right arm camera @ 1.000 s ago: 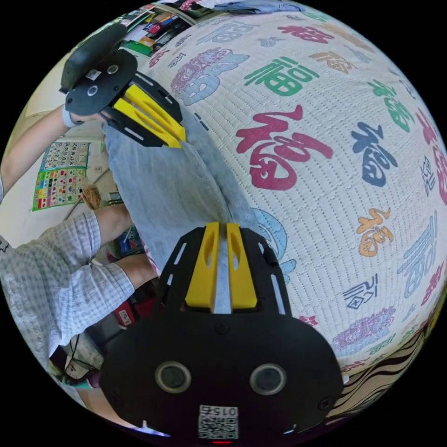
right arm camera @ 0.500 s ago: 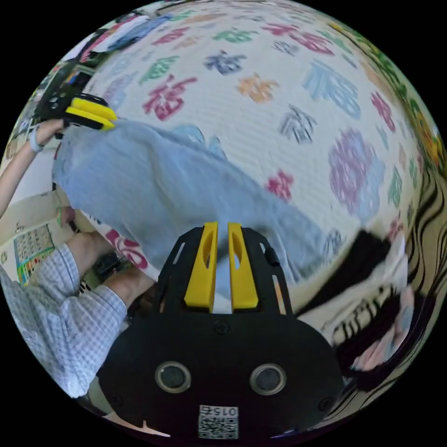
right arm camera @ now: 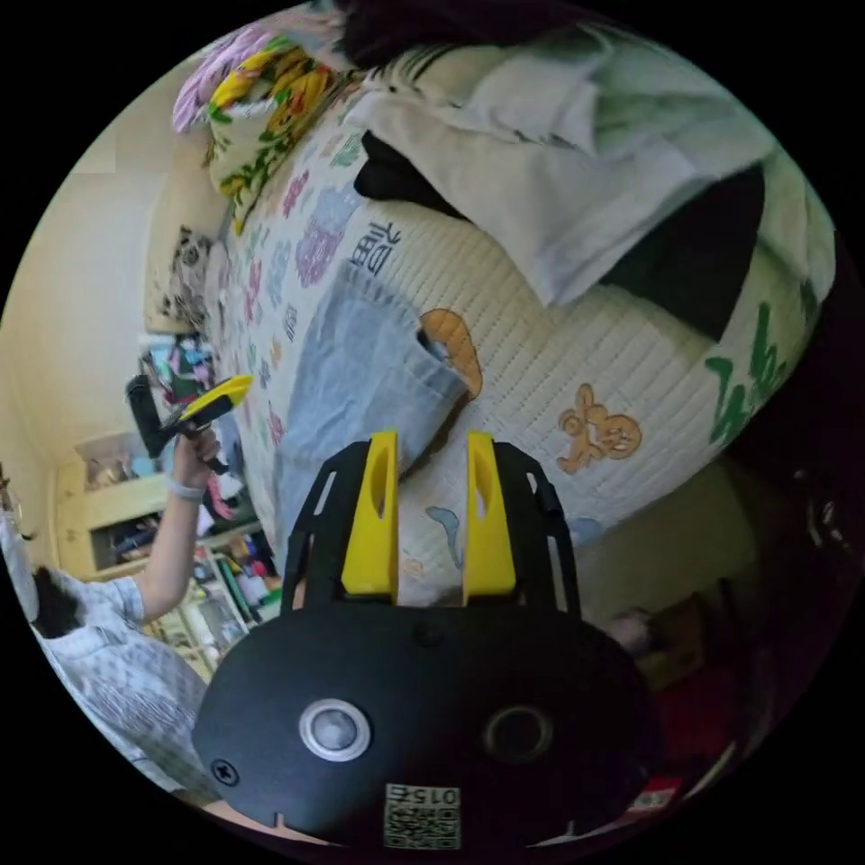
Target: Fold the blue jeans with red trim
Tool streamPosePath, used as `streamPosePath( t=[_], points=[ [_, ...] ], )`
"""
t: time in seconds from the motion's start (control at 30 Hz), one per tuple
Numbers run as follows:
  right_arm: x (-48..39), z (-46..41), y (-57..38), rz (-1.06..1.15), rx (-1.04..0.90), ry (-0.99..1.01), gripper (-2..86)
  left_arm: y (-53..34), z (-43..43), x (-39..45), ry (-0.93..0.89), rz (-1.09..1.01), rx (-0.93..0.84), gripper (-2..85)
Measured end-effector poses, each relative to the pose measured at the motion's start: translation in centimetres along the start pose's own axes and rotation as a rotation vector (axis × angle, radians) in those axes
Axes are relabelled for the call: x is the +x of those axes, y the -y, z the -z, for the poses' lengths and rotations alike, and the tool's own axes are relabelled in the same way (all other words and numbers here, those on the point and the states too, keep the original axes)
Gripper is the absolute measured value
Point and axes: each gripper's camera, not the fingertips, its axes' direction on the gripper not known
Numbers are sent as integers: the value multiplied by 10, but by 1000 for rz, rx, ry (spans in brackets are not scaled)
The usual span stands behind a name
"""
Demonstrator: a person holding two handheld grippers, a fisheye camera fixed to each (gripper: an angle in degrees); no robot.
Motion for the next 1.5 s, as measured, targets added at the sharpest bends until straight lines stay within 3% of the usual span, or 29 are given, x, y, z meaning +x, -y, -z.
streamPosePath(
  t=[0.07, 0.13, 0.3, 0.5, 0.6, 0.73, 0.97, 1.17, 1.27, 1.5],
  points=[
    [23, 0, -5, -55, 76, 201, 108, 39, -27, 3, -50, -24, 0, 103],
    [34, 0, -7, -91, 109, 242, 68, 82, -72, 4, -54, -34, -63, 102],
    [27, 23, -27, 15, 172, 200, 52, 116, -128, 9, 61, -151, -186, 39],
    [17, 45, -48, 151, 193, 193, 49, 101, -82, 6, 14, -224, -59, 4],
    [26, 50, -52, 140, 218, 182, 49, 103, -83, 4, 43, -266, -101, 1],
    [24, 71, -62, 180, 274, -21, 39, 105, -91, 5, 66, -311, -72, -1],
    [22, 93, -60, 298, 284, -20, 16, 100, -99, 21, 266, -377, 70, -2],
    [71, 69, -27, 118, 153, -42, 55, 125, -127, -12, 118, -260, -103, 16],
    [99, 62, -16, 20, 119, -46, 65, 146, -151, -32, 86, -184, -103, 63],
    [132, 71, -11, -56, 119, 26, 107, 184, -201, -45, -30, -206, -286, 111]
  ],
)
